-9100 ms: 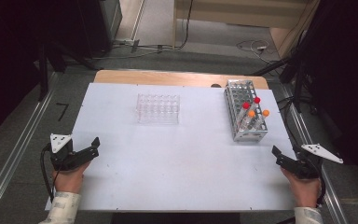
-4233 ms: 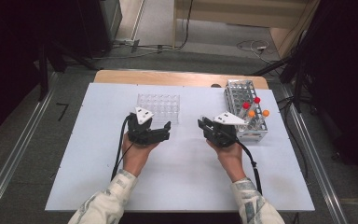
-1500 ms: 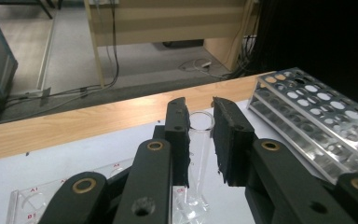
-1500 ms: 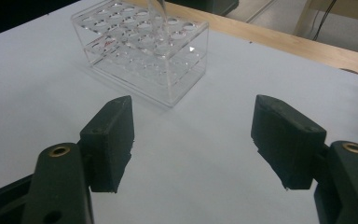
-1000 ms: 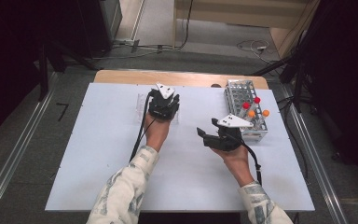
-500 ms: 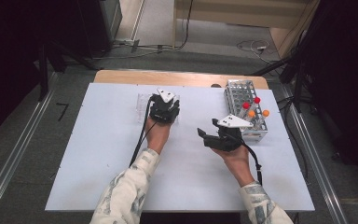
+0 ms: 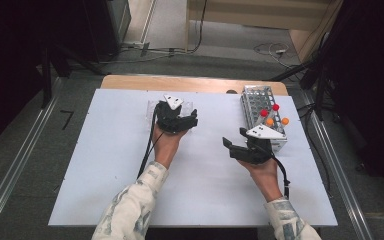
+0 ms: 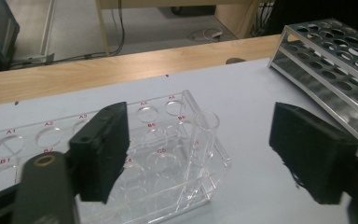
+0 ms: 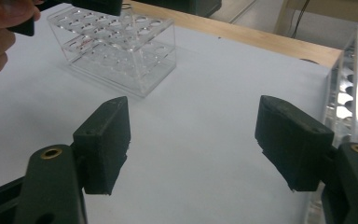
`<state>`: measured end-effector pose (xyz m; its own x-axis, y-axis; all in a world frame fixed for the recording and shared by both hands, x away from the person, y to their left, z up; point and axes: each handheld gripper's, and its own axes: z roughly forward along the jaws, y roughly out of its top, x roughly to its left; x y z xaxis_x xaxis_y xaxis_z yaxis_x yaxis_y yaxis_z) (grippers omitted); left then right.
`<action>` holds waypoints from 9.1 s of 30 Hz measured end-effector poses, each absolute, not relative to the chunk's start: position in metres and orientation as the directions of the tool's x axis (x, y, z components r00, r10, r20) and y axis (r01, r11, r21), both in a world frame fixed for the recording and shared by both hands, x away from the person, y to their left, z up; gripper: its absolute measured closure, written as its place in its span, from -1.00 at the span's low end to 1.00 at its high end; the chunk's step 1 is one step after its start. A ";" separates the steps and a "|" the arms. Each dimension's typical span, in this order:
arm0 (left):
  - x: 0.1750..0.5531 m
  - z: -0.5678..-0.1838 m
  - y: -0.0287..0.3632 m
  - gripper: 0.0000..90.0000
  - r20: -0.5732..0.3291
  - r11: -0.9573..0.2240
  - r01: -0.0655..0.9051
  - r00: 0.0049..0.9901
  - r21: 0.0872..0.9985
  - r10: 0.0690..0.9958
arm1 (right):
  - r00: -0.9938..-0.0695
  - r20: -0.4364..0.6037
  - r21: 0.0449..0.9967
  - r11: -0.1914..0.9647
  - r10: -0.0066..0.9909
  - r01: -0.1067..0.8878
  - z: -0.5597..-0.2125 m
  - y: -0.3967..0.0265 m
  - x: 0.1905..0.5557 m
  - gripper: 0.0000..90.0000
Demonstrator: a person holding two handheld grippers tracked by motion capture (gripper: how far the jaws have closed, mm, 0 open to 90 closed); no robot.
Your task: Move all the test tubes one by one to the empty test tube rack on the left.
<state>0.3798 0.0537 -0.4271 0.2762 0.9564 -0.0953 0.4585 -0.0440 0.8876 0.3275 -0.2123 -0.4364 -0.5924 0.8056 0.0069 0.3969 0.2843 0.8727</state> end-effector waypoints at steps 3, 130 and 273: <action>0.377 -0.426 0.056 -0.68 -0.106 -0.037 0.466 0.277 0.884 0.955 | -0.580 0.015 0.872 0.274 0.815 0.406 -0.436 -0.222 0.325 -0.50; 0.341 -0.423 0.041 0.69 -0.150 -0.139 0.436 0.564 0.889 0.812 | -0.646 -0.016 0.892 0.302 0.763 0.335 -0.451 -0.121 0.340 0.62; 0.332 -0.427 0.070 -0.63 -0.119 -0.037 0.387 0.372 0.921 0.921 | -0.317 -0.025 0.900 0.160 0.948 0.406 -0.452 -0.293 0.349 0.02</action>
